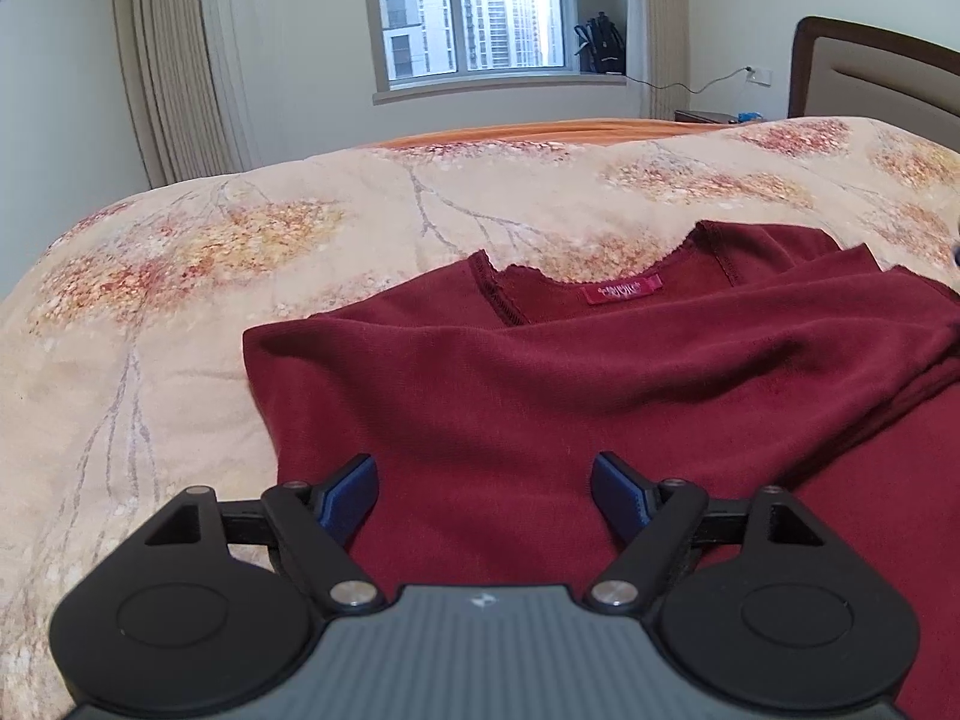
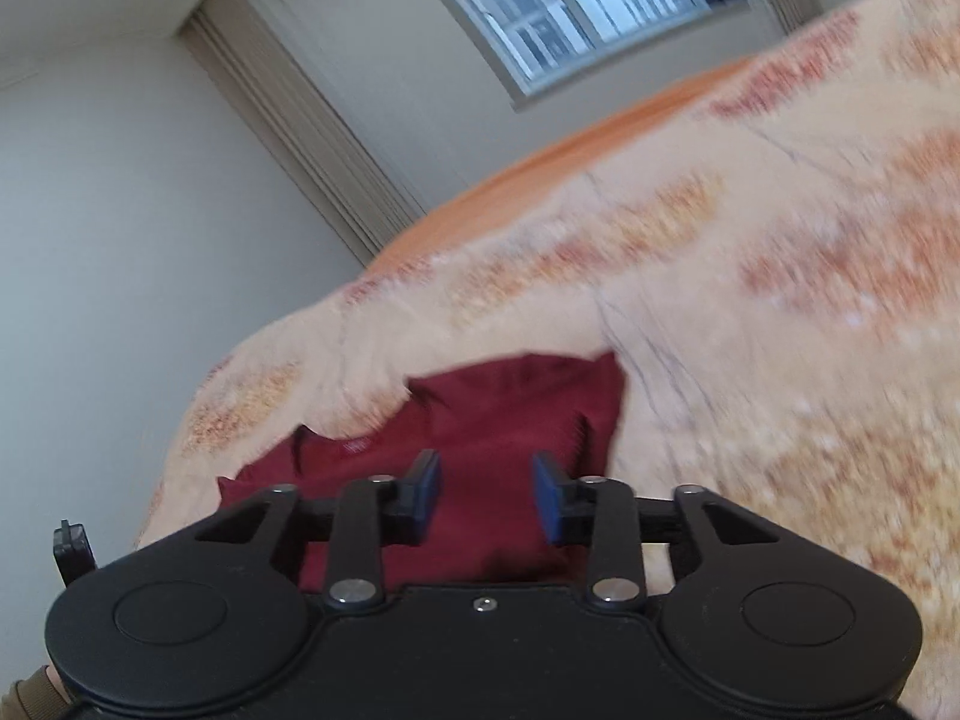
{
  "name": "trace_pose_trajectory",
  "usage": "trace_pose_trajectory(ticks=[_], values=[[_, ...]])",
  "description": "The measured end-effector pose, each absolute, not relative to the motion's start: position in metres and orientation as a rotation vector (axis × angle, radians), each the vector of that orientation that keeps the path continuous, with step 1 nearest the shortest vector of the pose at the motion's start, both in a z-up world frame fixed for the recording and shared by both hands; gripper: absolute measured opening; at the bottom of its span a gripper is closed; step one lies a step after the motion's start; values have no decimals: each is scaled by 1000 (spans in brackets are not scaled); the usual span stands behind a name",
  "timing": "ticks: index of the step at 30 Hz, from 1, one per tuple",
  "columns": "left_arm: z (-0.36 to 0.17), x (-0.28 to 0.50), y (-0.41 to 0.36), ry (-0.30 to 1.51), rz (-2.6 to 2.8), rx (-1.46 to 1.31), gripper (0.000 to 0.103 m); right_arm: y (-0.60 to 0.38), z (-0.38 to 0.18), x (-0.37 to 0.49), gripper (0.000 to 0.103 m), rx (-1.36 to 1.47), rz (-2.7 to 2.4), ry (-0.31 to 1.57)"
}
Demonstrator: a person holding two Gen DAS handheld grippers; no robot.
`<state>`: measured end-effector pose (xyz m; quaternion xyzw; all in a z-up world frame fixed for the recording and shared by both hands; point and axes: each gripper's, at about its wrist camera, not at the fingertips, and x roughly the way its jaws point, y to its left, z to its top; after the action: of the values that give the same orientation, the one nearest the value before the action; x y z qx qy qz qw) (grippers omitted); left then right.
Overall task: Fold small clothes
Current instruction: 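Lay the folded hem onto the sweater body and open both tools, then reach the left tool to the sweater's side edge and grasp it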
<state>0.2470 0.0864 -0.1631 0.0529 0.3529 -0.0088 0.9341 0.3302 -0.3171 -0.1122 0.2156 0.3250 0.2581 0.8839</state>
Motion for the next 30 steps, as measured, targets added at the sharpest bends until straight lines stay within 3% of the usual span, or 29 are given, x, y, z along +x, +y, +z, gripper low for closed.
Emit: trace_pose_trajectory(ticks=[6, 9, 13, 24, 27, 30], values=[[-166, 227, 96, 736, -29, 106, 83, -291, -137, 369, 50, 405, 556, 770], [-160, 216, 100, 732, -22, 106, 85, -295, -152, 367, 43, 411, 498, 818], [-159, 190, 108, 744, -15, 98, 90, -296, -145, 327, 63, 423, 566, 802], [-143, 40, 103, 721, 5, -2, 91, -289, -140, 177, 68, 377, 671, 856], [-133, -3, 84, 681, 5, 102, 91, -291, -129, 131, 68, 289, 670, 810], [-127, -46, 56, 636, -29, 256, 93, -289, -115, 77, 76, 155, 709, 736]])
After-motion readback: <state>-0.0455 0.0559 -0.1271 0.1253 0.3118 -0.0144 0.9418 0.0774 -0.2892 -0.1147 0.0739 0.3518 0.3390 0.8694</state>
